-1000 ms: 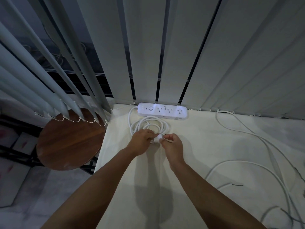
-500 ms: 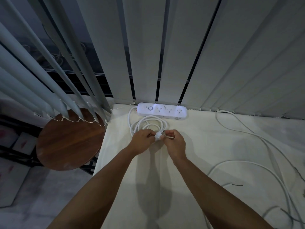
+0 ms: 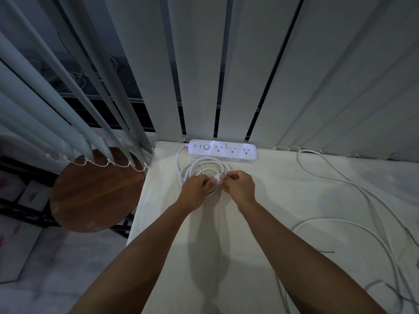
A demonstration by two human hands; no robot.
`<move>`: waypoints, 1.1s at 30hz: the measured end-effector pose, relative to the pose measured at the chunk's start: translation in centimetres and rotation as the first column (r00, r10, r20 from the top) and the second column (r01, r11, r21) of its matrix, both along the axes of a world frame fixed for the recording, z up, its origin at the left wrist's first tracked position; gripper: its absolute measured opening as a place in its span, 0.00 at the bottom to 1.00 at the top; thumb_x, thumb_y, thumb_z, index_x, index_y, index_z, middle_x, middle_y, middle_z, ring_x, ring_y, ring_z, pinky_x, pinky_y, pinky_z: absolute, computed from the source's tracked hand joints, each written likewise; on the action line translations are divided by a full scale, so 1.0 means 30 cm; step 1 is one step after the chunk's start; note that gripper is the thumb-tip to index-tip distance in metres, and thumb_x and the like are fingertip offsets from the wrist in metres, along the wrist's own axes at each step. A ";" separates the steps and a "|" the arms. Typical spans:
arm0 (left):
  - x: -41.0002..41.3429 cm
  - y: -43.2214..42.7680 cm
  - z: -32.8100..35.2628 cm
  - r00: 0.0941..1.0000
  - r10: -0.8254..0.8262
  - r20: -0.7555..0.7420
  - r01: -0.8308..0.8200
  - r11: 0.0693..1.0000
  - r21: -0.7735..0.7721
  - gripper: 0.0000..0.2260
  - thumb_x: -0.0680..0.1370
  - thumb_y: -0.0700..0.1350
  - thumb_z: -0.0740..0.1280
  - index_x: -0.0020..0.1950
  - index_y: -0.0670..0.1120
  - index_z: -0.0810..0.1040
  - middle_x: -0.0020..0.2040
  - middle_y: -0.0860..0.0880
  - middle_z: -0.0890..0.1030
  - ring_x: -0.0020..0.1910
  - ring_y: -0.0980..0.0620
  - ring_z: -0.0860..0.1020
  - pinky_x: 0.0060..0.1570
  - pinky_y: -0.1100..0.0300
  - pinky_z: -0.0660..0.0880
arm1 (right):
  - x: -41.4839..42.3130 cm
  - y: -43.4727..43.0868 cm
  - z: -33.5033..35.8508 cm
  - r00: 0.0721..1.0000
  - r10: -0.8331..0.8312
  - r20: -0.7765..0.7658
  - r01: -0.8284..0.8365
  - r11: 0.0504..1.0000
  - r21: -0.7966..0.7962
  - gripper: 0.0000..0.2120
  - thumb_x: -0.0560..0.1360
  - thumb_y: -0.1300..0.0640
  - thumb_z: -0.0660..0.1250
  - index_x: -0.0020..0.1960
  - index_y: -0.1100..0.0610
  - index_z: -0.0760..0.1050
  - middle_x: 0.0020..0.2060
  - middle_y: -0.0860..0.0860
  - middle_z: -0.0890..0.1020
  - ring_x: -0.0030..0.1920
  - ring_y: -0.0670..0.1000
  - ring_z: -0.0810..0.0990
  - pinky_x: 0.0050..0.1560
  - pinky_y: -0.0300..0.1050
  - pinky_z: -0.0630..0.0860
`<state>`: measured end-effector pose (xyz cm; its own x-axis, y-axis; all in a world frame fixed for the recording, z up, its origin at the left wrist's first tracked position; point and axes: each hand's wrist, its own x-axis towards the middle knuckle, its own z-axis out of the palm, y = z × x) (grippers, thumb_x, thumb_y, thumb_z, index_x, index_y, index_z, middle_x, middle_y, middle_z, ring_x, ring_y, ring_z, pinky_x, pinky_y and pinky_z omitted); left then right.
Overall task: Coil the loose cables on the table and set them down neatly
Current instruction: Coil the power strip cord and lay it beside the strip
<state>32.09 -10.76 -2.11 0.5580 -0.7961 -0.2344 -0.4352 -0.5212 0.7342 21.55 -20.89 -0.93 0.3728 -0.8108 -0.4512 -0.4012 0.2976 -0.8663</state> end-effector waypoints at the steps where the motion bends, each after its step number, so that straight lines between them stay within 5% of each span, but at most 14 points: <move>1: 0.000 -0.001 -0.002 1.000 0.005 0.005 -0.005 1.000 -0.001 0.19 0.80 0.53 0.62 0.31 0.47 0.65 0.27 0.54 0.67 0.31 0.51 0.67 0.34 0.56 0.62 | 0.003 -0.002 -0.001 1.000 -0.010 0.003 0.009 1.000 0.009 0.07 0.71 0.59 0.73 0.46 0.60 0.78 0.44 0.56 0.84 0.42 0.53 0.84 0.44 0.45 0.83; 5: -0.002 -0.011 -0.010 0.995 0.095 -0.019 -0.095 0.995 -0.005 0.18 0.78 0.56 0.64 0.38 0.43 0.72 0.32 0.52 0.75 0.33 0.52 0.72 0.36 0.55 0.69 | 0.006 0.003 -0.015 0.998 -0.053 -0.023 0.052 0.998 -0.018 0.07 0.72 0.57 0.72 0.46 0.59 0.76 0.43 0.56 0.84 0.40 0.53 0.85 0.44 0.48 0.83; 10: 0.016 -0.050 -0.013 0.971 0.217 -0.106 -0.216 0.976 0.022 0.14 0.76 0.57 0.65 0.37 0.50 0.69 0.32 0.56 0.74 0.34 0.56 0.73 0.35 0.60 0.66 | 0.050 -0.026 -0.012 0.996 -0.002 -0.090 -0.005 0.997 -0.073 0.11 0.72 0.52 0.72 0.47 0.59 0.77 0.43 0.55 0.84 0.44 0.57 0.84 0.51 0.55 0.80; 16: 0.008 -0.075 -0.026 0.980 0.199 0.018 -0.199 0.976 0.090 0.19 0.77 0.57 0.63 0.31 0.50 0.62 0.26 0.54 0.68 0.32 0.51 0.70 0.35 0.57 0.63 | 0.065 -0.059 -0.016 0.971 0.054 -0.231 -0.064 0.997 -0.037 0.19 0.70 0.45 0.73 0.48 0.59 0.72 0.43 0.55 0.81 0.41 0.58 0.84 0.47 0.57 0.81; 23: 0.024 -0.086 -0.016 0.982 0.187 0.004 -0.187 0.981 0.058 0.18 0.76 0.56 0.65 0.31 0.51 0.64 0.27 0.55 0.69 0.30 0.54 0.69 0.33 0.57 0.63 | 0.074 -0.064 -0.023 0.981 0.079 -0.175 -0.085 0.996 -0.023 0.16 0.72 0.47 0.71 0.50 0.59 0.74 0.46 0.55 0.83 0.45 0.58 0.83 0.51 0.58 0.80; 29: -0.012 -0.016 -0.036 0.991 0.093 0.100 -0.080 0.988 -0.131 0.14 0.75 0.58 0.65 0.51 0.49 0.78 0.41 0.57 0.80 0.38 0.59 0.78 0.39 0.63 0.72 | -0.013 -0.010 -0.030 0.980 0.087 -0.176 -0.134 0.953 -0.271 0.17 0.75 0.43 0.67 0.55 0.55 0.74 0.43 0.48 0.80 0.43 0.49 0.79 0.46 0.43 0.73; 33: -0.007 -0.014 -0.024 0.983 0.019 0.184 0.003 0.993 -0.121 0.04 0.74 0.51 0.68 0.40 0.55 0.74 0.31 0.57 0.74 0.32 0.59 0.71 0.33 0.63 0.63 | -0.031 -0.024 -0.037 0.972 0.079 -0.220 -0.146 0.941 -0.304 0.08 0.75 0.53 0.69 0.50 0.57 0.77 0.41 0.49 0.81 0.42 0.49 0.79 0.42 0.40 0.71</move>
